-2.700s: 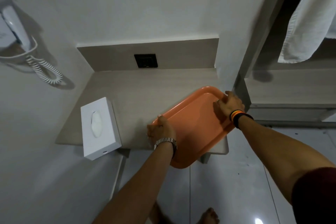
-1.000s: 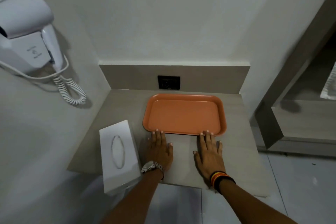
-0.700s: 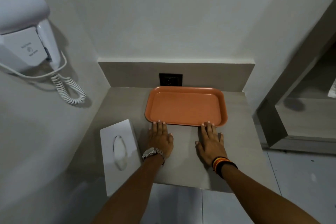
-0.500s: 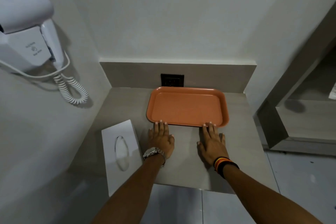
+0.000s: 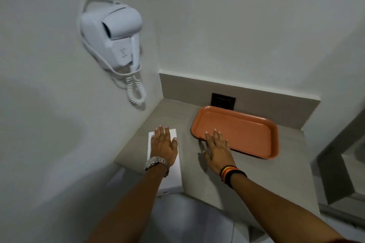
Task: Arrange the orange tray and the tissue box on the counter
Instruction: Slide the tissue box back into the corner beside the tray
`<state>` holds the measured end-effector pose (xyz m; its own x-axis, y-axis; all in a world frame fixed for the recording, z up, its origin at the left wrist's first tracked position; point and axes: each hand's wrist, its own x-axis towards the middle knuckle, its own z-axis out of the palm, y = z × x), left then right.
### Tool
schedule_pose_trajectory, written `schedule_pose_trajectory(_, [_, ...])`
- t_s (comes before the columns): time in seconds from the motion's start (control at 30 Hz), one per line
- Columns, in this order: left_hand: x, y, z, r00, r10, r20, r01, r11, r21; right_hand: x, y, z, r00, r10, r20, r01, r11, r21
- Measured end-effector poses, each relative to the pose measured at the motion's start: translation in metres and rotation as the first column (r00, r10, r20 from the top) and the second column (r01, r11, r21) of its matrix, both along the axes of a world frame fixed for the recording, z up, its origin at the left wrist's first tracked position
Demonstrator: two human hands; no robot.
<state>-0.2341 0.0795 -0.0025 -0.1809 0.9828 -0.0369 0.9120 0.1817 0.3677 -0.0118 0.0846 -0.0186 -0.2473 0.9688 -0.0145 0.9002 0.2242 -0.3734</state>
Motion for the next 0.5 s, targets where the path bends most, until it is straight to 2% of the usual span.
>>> schedule_pose_trajectory(0.07, [-0.024,-0.013,0.000,0.995,0.093,0.026,-0.092,0.995,-0.028,-0.022,-0.001,0.001,0.997,0.066,-0.036,-0.067,0.997,-0.027])
schedule_pose_trajectory(0.17, [-0.050,-0.039,-0.005,0.957,0.235,0.170,-0.224,0.971,-0.082,-0.054,-0.013,-0.005,0.980,0.115,-0.162,-0.131,0.986,-0.098])
schedule_pose_trajectory(0.3, [-0.057,-0.067,-0.013,0.862,0.390,0.323,-0.355,0.920,-0.164,-0.084,-0.034,-0.014,0.910,-0.072,-0.409,-0.065,0.948,-0.312])
schedule_pose_trajectory(0.43, [-0.047,-0.078,-0.017,0.782,0.444,0.438,-0.391,0.896,-0.211,-0.100,-0.045,-0.017,0.810,-0.281,-0.515,0.016,0.888,-0.460])
schedule_pose_trajectory(0.5, [-0.038,-0.075,-0.014,0.662,0.496,0.562,-0.428,0.865,-0.261,-0.107,-0.049,-0.016,0.754,-0.331,-0.568,0.020,0.875,-0.484])
